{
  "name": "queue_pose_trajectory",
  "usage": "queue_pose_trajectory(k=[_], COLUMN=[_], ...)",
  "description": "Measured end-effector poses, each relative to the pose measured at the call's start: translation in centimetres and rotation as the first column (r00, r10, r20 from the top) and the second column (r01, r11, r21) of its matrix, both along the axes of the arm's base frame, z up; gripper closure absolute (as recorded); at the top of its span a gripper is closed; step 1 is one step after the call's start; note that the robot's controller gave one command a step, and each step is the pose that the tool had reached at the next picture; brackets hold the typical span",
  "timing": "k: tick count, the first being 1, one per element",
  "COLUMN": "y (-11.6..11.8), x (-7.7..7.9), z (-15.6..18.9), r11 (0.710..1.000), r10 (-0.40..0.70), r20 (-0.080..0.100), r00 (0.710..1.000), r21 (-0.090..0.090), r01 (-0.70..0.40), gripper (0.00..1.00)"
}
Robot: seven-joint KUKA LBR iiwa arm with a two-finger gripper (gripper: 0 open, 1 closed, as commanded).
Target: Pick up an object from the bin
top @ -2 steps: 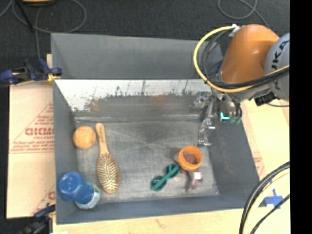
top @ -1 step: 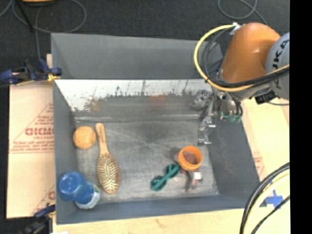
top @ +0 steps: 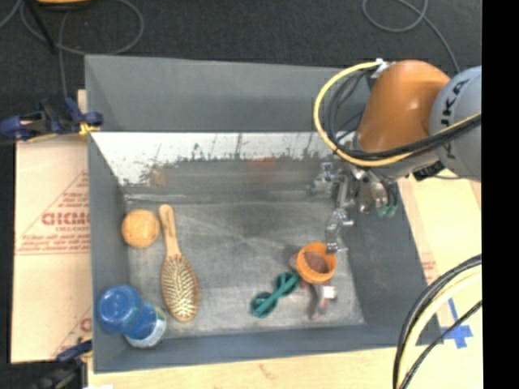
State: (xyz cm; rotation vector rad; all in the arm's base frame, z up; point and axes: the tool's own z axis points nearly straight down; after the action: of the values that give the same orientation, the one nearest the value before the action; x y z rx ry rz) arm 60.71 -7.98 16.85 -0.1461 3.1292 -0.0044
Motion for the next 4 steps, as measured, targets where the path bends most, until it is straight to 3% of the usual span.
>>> queue_pose_trajectory(k=[1,2,3,4], y=[0.3,-1.1,-1.1,-1.8], x=[-1.6,-4.5,-4.5,-4.5], z=[-5.8,-9.5,-9.5,0.1], r11=[0.966,0.986,0.986,0.993], r10=[0.257,0.166,0.167,0.118], r20=[-0.003,-0.006,-0.006,-0.005], r00=[0.966,0.986,0.986,0.993], r21=[-0.001,0.000,0.000,0.000], r01=[-0.257,-0.166,-0.167,-0.118], gripper=[0.00,1.00,1.00,1.00])
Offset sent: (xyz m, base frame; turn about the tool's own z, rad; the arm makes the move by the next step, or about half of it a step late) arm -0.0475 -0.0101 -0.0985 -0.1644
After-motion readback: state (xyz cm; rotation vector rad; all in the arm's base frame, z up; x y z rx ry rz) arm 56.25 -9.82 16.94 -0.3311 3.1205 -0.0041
